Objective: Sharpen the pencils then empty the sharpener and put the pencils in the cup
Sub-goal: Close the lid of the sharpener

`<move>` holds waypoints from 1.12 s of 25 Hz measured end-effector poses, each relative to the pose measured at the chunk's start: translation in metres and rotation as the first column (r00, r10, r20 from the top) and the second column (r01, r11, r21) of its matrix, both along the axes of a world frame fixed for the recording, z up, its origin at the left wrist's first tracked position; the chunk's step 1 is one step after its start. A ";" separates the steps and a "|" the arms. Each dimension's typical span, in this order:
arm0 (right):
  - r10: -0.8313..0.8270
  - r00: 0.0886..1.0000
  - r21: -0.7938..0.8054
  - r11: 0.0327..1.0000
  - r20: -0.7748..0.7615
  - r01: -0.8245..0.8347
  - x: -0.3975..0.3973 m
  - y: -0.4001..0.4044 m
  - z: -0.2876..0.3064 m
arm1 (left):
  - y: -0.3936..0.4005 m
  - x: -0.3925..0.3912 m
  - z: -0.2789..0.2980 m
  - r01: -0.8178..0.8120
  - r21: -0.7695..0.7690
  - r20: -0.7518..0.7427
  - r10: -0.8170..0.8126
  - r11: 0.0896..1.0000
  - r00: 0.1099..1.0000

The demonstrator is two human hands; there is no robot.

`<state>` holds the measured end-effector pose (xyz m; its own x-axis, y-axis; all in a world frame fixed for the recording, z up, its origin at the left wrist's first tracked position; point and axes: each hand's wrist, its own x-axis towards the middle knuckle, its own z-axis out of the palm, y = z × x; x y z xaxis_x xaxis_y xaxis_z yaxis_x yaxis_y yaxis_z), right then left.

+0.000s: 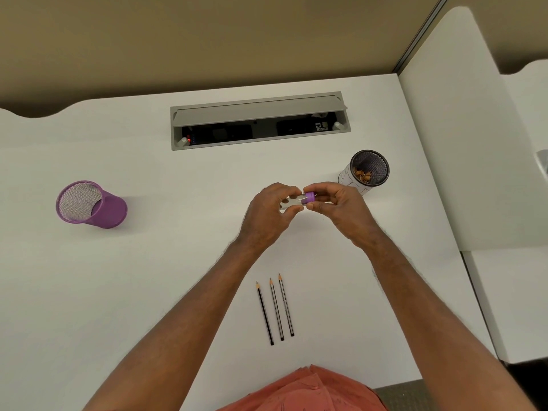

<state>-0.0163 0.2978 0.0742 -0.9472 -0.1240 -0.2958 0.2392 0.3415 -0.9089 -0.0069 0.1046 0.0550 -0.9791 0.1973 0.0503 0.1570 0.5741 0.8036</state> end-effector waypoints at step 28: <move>0.270 0.962 0.755 0.637 -0.032 -0.154 -0.021 -0.081 -0.074 | -0.051 -0.042 -0.076 -0.213 -0.336 0.083 0.254 0.918 0.964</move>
